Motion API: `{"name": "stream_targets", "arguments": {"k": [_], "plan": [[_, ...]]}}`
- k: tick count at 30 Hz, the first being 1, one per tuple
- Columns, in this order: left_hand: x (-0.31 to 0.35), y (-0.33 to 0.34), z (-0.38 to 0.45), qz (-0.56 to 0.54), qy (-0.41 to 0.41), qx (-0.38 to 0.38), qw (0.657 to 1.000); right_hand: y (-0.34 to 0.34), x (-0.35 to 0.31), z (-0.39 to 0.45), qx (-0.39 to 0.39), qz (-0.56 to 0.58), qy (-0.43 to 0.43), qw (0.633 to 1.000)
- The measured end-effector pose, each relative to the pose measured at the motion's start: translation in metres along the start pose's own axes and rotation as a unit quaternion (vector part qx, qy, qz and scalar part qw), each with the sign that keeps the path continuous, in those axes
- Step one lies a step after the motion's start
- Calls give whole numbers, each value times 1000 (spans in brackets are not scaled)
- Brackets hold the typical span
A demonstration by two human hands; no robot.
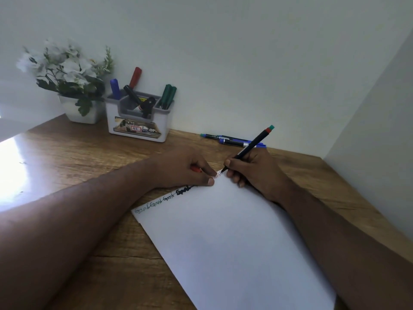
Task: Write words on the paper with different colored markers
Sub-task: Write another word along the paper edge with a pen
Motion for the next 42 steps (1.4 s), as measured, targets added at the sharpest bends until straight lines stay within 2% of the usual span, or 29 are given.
{"name": "stream_targets", "arguments": {"k": [42], "plan": [[0,2,1,8,12,-5,1000,-6,7,3,38,14,31,999]]}}
Point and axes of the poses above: each hand's wrist, its own z-axis towards the middle knuckle, its own y-axis out of the palm, x = y × z, the point moved 8 cm from there along z, towards the middle knuckle, and after that the axes turned 8 degrees about x, right-handed, at the moved point
